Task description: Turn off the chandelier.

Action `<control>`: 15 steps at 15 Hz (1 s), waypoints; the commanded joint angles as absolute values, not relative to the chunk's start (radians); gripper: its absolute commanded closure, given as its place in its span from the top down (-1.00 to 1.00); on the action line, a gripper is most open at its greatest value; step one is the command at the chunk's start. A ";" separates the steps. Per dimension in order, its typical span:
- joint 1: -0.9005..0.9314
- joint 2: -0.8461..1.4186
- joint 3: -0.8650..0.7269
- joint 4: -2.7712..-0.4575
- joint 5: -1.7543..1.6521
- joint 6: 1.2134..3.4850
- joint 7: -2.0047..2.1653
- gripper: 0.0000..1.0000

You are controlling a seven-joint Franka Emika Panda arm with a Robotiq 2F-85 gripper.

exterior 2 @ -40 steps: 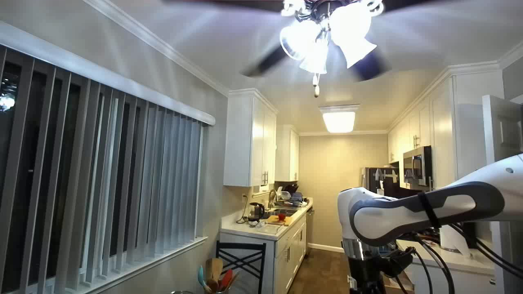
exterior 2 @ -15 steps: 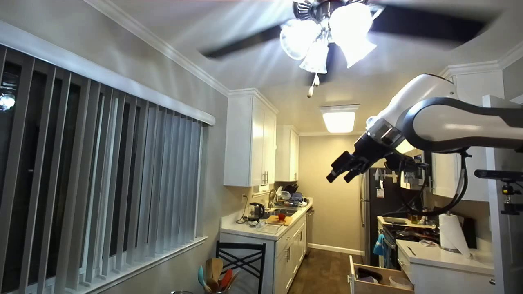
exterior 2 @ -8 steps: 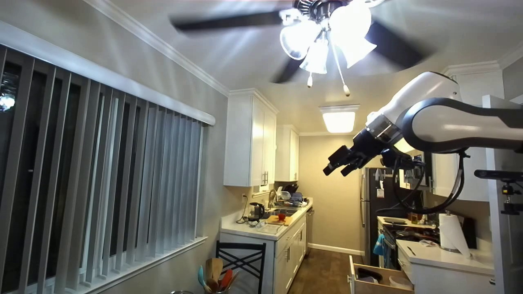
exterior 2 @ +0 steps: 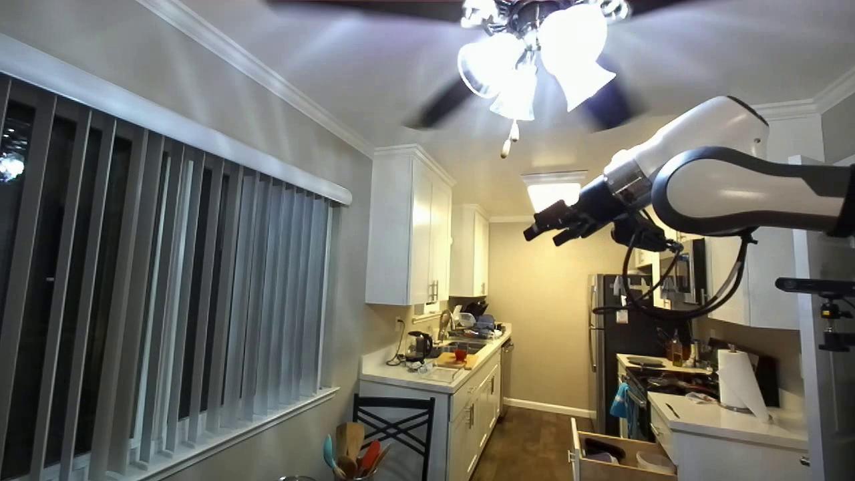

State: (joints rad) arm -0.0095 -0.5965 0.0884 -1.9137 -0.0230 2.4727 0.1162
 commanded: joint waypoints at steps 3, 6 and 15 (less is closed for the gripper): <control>-0.086 -0.443 0.138 -1.758 -0.115 2.793 0.145 1.00; -0.174 -0.386 0.158 -1.697 -0.173 2.955 0.194 1.00; -0.747 -0.332 0.443 -1.574 -0.300 3.277 0.440 1.00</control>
